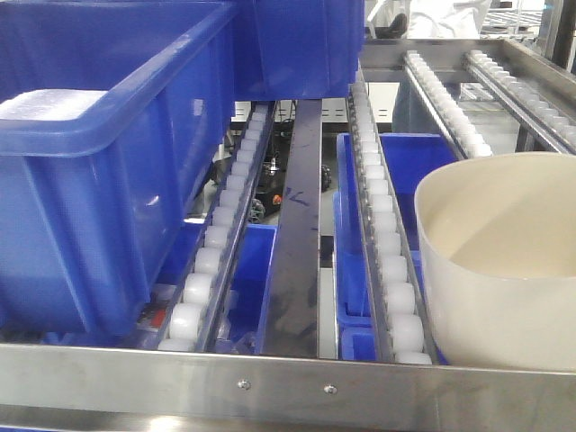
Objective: Move white bin to right shelf second layer
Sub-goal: 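Raise the right gripper away from the placed bin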
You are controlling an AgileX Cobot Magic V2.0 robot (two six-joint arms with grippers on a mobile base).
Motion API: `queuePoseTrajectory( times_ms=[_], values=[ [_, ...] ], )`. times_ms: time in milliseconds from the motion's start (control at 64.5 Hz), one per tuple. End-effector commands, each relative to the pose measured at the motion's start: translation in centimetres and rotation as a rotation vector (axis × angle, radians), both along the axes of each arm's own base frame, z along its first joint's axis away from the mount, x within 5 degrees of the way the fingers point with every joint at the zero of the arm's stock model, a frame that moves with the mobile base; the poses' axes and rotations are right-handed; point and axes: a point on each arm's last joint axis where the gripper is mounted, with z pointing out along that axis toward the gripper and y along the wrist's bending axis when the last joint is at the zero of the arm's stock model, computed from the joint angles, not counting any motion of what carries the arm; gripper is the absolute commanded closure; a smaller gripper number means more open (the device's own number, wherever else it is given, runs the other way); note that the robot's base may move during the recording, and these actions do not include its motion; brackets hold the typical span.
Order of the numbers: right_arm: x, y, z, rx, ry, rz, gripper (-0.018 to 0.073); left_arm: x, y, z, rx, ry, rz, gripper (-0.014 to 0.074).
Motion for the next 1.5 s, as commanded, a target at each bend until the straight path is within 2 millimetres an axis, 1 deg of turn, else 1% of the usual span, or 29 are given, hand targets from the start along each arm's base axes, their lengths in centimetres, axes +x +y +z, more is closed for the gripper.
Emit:
queuePoseTrajectory(
  times_ms=[0, 186, 294, 387, 496, 620, 744, 821, 976, 1488],
  values=[
    [-0.1, -0.1, 1.7, -0.001, -0.116, -0.009, 0.0511, 0.0, 0.1, -0.3, -0.023, -0.064, 0.005, 0.0512],
    [-0.1, -0.1, 1.7, -0.001, -0.108, -0.009, 0.0511, 0.0, 0.1, -0.3, -0.023, -0.064, 0.005, 0.0512],
    [-1.3, -0.3, 1.1, 0.0, -0.143, -0.022, 0.0511, 0.0, 0.1, -0.3, -0.023, -0.064, 0.005, 0.0512],
    [-2.1, -0.3, -0.8, 0.0, -0.15, -0.023, 0.0511, 0.0, 0.1, -0.3, -0.023, -0.064, 0.005, 0.0512],
    [-2.9, -0.3, -4.0, 0.001, -0.158, -0.024, 0.0511, 0.0, 0.1, -0.3, -0.023, -0.064, 0.005, 0.0512],
    [-4.0, -0.4, -7.1, 0.003, -0.207, -0.026, 0.0511, 0.0, 0.1, -0.3, -0.023, -0.064, 0.005, 0.0512],
    [-4.9, -0.4, -9.4, 0.004, -0.235, -0.026, 0.0511, 0.0, 0.1, -0.3, -0.023, -0.064, 0.005, 0.0512],
    [-5.3, -0.4, -10.2, 0.005, -0.256, -0.026, 0.0511, 0.0, 0.1, -0.3, -0.023, -0.064, 0.005, 0.0512],
    [-5.1, -0.4, -11.3, 0.005, -0.265, -0.031, 0.0511, 0.0, 0.1, -0.3, -0.023, -0.064, 0.005, 0.0512],
    [-5.1, -0.4, -11.3, 0.005, -0.259, -0.031, 0.0511, 0.0, 0.1, -0.3, -0.023, -0.064, 0.005, 0.0512]
  ],
)
